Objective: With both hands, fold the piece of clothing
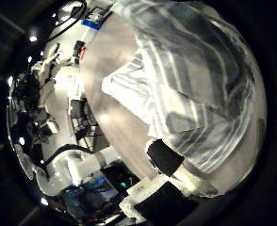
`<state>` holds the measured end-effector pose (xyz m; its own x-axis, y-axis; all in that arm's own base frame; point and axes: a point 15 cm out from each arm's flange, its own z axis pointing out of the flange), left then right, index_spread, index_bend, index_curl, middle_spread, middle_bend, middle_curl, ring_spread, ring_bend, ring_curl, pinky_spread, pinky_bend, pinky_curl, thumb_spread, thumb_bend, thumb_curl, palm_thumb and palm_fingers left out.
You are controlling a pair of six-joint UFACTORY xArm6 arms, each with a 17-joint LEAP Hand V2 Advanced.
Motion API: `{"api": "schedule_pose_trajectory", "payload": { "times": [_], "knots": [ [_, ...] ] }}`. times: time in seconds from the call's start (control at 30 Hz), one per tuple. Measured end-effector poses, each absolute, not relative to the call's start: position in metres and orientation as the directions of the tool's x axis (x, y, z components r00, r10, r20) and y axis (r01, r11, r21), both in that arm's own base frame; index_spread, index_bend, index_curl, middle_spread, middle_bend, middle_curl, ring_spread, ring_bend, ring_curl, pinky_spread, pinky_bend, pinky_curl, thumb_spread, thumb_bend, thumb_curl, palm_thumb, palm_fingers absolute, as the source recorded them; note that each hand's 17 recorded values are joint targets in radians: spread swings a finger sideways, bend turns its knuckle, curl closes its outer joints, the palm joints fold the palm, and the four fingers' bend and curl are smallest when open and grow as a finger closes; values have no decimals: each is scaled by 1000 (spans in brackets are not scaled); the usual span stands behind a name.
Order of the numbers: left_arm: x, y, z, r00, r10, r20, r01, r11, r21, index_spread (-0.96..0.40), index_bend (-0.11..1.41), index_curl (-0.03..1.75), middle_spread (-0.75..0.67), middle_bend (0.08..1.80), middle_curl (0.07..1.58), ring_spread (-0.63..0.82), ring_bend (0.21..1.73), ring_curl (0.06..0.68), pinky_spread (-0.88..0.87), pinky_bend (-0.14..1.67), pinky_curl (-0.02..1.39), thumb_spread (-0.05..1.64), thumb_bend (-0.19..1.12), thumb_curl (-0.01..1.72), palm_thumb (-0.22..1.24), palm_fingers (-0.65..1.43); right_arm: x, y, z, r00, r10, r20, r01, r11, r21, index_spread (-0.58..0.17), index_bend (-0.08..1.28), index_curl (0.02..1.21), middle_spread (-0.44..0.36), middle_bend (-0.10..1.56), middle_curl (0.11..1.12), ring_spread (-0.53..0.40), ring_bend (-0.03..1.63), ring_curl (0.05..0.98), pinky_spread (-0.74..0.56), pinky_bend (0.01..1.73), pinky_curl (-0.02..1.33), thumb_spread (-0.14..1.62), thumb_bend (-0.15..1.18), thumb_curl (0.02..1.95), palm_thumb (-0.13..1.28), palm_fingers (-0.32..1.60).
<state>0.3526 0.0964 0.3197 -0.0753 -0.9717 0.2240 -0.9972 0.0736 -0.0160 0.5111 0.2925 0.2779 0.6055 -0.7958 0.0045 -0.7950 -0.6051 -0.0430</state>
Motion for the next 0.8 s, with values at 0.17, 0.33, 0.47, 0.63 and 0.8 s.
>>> {"api": "schedule_pose_trajectory", "payload": {
  "times": [0.17,0.33,0.47,0.63,0.8],
  "knots": [
    [352,97,320,-76,-972,224,-997,74,-17,-37,184,378,250,174,279,428,621,214,482,349,328,1090,-22,305,329,94,510,298,280,613,-790,8,-789,-612,-53,-423,845,574,44,149,205,198,289,175,430,433,254,1117,-21,504,555,95],
    [351,99,319,-76,-972,222,-997,75,-14,-37,183,378,251,174,279,429,620,213,482,348,327,1083,-23,306,327,95,510,296,279,608,-794,8,-793,-607,-49,-425,277,407,46,236,250,203,436,224,446,568,297,1120,-21,491,557,-12],
    [351,100,318,-70,-972,225,-998,69,-16,-37,183,378,251,173,278,429,620,213,482,348,327,1082,-23,306,326,96,513,291,279,598,-801,8,-800,-598,-50,-436,399,394,56,150,239,206,363,208,457,518,279,1120,-21,480,559,112],
    [351,99,317,-70,-971,227,-998,68,-15,-37,183,377,251,173,278,429,619,212,482,347,327,1081,-23,306,326,96,514,284,291,589,-808,11,-807,-588,-61,-414,180,363,59,201,260,211,409,234,475,565,299,1120,-22,470,558,40],
    [352,98,318,-62,-973,223,-998,61,-10,-38,188,379,251,172,277,429,618,212,482,346,327,1081,-23,307,326,98,507,247,328,546,-837,12,-836,-546,-57,-416,115,282,83,203,284,224,450,247,480,610,309,1113,-23,461,562,2]
  ]
}}
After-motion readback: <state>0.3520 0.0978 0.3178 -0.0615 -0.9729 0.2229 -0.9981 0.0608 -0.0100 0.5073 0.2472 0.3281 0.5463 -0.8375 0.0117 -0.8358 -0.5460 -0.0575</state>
